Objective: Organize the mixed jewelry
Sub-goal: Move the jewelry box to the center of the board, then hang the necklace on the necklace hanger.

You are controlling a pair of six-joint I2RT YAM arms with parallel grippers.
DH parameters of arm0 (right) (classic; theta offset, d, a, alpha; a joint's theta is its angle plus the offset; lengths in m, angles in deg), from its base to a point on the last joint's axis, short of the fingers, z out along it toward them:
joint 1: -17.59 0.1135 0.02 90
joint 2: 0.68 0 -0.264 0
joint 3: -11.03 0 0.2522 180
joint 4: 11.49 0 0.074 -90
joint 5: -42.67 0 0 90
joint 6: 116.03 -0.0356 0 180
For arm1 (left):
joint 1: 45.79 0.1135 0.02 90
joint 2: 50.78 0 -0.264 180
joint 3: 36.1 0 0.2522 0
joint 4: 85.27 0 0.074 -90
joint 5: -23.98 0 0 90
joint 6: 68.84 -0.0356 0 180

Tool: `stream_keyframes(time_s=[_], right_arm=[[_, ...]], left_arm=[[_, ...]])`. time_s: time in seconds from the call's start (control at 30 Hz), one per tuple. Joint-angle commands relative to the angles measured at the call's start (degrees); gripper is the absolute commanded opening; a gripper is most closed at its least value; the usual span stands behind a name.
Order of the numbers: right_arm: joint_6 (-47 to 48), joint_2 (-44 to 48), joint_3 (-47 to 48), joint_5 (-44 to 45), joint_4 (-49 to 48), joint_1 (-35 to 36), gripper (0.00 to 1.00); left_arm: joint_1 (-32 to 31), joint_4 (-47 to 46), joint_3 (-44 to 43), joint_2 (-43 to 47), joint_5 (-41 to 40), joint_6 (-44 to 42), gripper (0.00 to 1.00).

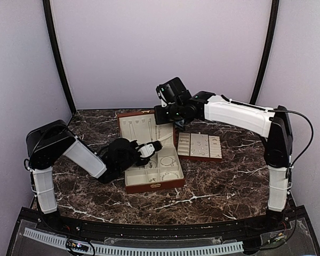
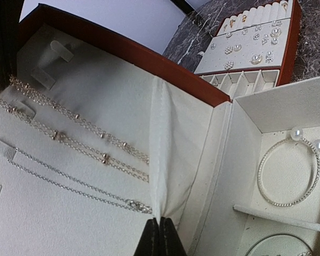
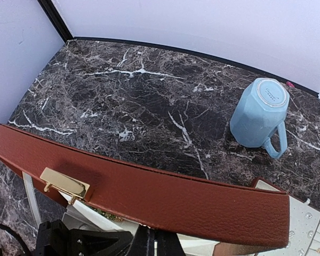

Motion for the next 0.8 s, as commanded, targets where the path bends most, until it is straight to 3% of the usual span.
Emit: stream_keyframes(time_s=[0.0, 0.3, 0.77], right_arm=[[1.35, 4.42, -0.28, -0.88, -3.55, -1.21, 0.0], [0.25, 8.23, -6.79, -1.31, -6.5, -1.7, 0.0], [-0.44, 8.21, -8.21, -0.77, -4.21, -2.93, 0.0]], left_arm=[[-1.2, 0.1, -0.89, -0.32, 0.21, 1.28, 0.0], [-1.3, 0.44, -1.43, -0.92, -1.08, 1.34, 0.0], [-1.31, 0.52, -1.9, -1.37, -1.23, 1.13, 0.0]])
